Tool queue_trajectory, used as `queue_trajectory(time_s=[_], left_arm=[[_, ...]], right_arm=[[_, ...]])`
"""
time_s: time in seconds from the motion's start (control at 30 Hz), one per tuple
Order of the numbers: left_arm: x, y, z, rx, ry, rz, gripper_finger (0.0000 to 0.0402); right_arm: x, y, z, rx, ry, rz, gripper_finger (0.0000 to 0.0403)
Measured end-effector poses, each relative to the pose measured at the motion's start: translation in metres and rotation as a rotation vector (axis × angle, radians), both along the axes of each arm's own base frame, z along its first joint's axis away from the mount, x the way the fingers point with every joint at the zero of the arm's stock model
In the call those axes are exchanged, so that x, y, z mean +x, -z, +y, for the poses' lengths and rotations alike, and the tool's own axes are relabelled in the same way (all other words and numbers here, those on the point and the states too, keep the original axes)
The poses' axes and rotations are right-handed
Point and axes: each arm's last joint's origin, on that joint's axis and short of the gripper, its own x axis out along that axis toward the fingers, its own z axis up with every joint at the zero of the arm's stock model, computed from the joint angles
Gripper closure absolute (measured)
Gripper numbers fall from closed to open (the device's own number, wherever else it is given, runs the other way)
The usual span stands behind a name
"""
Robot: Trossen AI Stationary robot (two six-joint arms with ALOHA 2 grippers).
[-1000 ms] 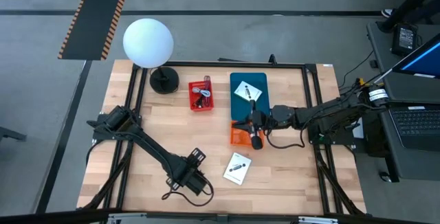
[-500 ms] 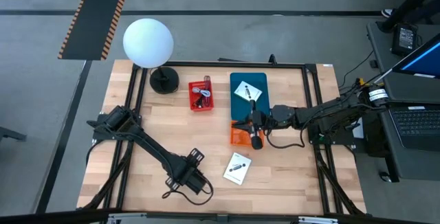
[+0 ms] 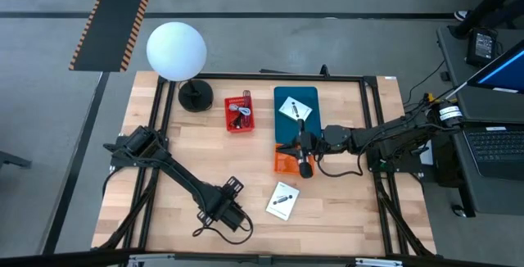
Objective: Pick and place items into bin
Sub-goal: Put the green charger adapter into the orange bin
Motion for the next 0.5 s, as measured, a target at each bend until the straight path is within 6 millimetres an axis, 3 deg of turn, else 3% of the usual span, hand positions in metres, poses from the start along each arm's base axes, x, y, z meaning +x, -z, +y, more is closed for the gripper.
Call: queue_trajectory(time_s=[0.5], left_arm=[[-0.0002,0.0001,-0.0016,-0.046,-0.044,0.014,0.0214]], right_arm=[[0.0,0.0003,0.0,0.0,0.0,0.003,0.0393]])
